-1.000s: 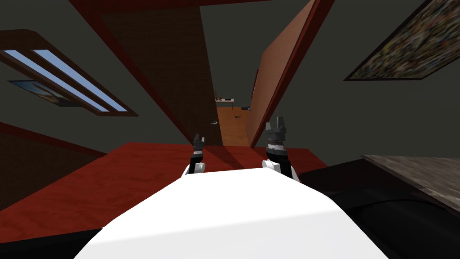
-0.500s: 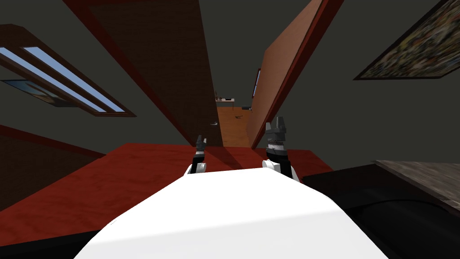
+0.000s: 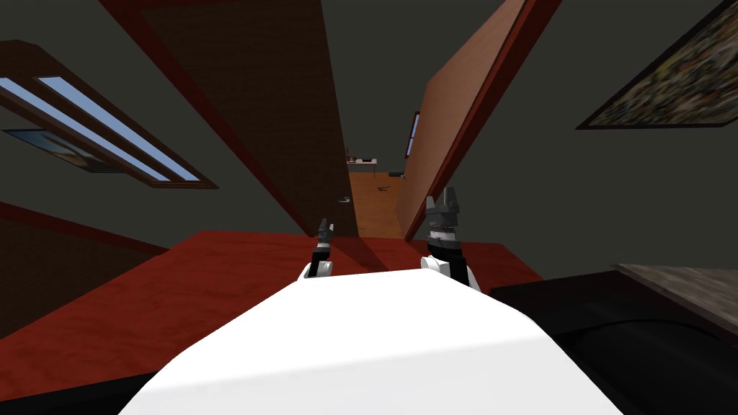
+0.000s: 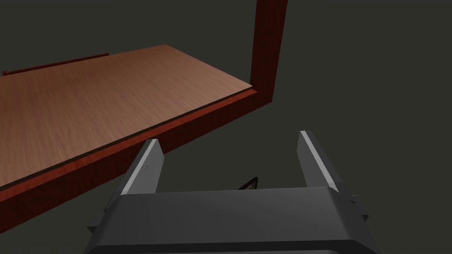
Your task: Push the door open
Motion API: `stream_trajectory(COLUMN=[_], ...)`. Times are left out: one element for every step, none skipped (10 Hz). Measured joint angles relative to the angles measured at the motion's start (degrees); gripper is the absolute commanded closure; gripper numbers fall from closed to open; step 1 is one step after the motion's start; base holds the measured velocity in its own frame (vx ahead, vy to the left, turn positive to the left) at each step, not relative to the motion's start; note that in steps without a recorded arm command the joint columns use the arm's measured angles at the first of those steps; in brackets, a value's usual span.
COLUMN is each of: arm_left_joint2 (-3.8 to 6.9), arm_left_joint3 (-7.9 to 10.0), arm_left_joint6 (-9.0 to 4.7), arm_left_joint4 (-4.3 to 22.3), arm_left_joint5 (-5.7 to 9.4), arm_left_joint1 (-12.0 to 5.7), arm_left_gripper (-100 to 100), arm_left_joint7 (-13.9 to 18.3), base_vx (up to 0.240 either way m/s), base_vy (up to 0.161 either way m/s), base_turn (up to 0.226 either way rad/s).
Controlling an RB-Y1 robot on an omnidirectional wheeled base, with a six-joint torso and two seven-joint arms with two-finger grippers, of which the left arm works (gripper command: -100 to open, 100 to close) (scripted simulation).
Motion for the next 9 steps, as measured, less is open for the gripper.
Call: stream_trajectory(arm_left_joint2=[0.12,0.05,0.16,0.32,0.35,0.42,0.56,0.67,0.53], arm_left_joint3=[-0.15,-0.35,-0.53,-0.68,-0.87,-1.02,-1.14,-1.32,-1.51], arm_left_joint6=[-0.2,-0.69,-1.0,-1.11,-1.28,-1.48,-1.64,-1.78,-2.0], arm_left_joint4=[1.6,3.6,5.2,6.7,8.1,9.7,11.3,12.7,14.1], arm_left_joint5=[-0.11,-0.28,-0.4,-0.51,-0.65,-0.76,-0.86,-0.97,-1.13], arm_left_joint1=[-0.67,-1.4,-1.99,-2.65,-3.17,-3.83,-4.59,-5.09,-5.6], arm_left_gripper=[-100,-100,-100,-100,-100,-100,-100,-100,-100], arm_left_joint7=[0.1,0.0,0.1,0.2,0.2,0.2,0.3,0.4,0.3], base_vx=[0.106,0.099,0.095,0.098,0.095,0.093,0.094,0.087,0.101], base_vy=[0.031,0.022,0.012,0.021,0.016,0.008,0.014,0.003,0.006], base_turn=[0.013,0.007,0.01,0.013,0.009,0.01,0.01,0.01,0.011])
